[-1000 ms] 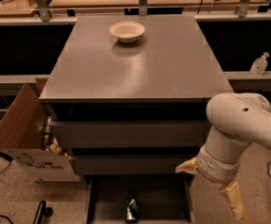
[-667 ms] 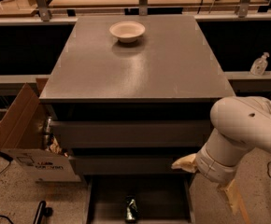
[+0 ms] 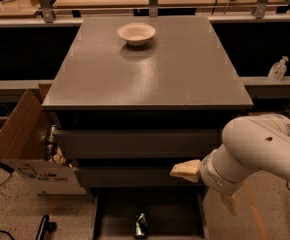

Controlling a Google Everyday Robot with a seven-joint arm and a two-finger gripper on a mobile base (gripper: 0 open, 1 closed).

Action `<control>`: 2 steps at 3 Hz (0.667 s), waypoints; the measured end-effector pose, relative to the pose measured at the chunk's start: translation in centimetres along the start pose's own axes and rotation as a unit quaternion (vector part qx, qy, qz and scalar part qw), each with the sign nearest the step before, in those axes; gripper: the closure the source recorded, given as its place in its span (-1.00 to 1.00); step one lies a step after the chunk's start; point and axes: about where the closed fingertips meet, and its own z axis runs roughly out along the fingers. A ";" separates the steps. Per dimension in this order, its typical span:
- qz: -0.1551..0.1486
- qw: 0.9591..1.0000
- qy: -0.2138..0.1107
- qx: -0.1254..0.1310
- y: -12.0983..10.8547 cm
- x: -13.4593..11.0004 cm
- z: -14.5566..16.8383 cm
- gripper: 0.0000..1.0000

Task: Pick green can from bottom drawer and place on counter

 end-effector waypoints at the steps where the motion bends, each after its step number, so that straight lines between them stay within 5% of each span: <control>1: 0.006 1.000 0.011 -0.015 -0.1 0.2 0.4 -1.00; 2: -0.037 0.998 0.044 -0.028 -1.5 1.2 3.1 -1.00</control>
Offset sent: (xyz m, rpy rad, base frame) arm 0.0810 0.0209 -0.0569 -0.2483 -0.2833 0.2029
